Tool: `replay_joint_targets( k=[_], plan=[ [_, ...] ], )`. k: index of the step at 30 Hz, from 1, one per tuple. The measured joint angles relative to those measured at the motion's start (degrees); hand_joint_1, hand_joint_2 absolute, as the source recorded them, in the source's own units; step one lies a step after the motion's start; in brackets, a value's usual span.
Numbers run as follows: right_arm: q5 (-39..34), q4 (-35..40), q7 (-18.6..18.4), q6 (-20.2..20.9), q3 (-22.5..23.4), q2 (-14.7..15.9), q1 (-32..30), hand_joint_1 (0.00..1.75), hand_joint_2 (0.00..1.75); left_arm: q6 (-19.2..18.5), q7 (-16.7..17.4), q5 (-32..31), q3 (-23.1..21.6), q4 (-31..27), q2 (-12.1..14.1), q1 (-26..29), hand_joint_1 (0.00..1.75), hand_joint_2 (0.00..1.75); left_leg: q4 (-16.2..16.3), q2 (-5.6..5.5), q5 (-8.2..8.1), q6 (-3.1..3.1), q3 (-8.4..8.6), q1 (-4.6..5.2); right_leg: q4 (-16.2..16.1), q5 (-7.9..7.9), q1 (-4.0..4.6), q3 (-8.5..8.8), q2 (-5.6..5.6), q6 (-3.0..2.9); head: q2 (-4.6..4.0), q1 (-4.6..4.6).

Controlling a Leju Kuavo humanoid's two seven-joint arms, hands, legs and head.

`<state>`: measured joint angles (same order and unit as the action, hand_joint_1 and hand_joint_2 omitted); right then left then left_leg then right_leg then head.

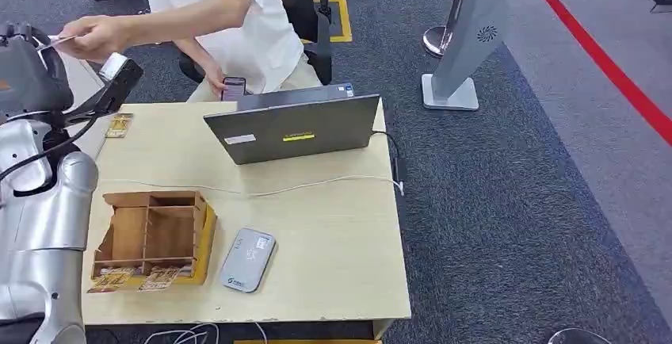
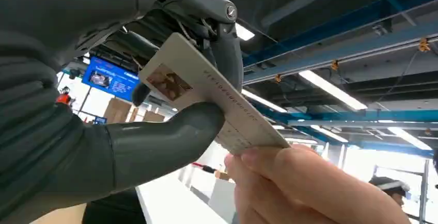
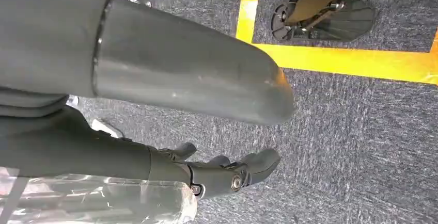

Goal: Pass the card to the sensor for recognition and then transmit it.

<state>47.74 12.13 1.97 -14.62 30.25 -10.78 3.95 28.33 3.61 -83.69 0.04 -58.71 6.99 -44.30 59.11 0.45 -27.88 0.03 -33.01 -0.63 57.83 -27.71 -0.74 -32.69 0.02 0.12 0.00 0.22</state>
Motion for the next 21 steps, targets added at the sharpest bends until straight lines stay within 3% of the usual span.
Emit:
replay_joint_targets(
  k=[21],
  plan=[
    [0.37, 0.00, 0.17, 0.15, 0.00, 0.00, 0.02, 0.00, 0.00, -0.90, 0.64, 0.41, -1.16, 2.82, -0.09, -0.95, 1.75, 1.75, 0.00, 0.00, 0.00, 0.00, 0.00, 0.00, 0.01, 0.00, 0.00, 0.00, 0.00, 0.00, 0.00, 0.00]
  ],
)
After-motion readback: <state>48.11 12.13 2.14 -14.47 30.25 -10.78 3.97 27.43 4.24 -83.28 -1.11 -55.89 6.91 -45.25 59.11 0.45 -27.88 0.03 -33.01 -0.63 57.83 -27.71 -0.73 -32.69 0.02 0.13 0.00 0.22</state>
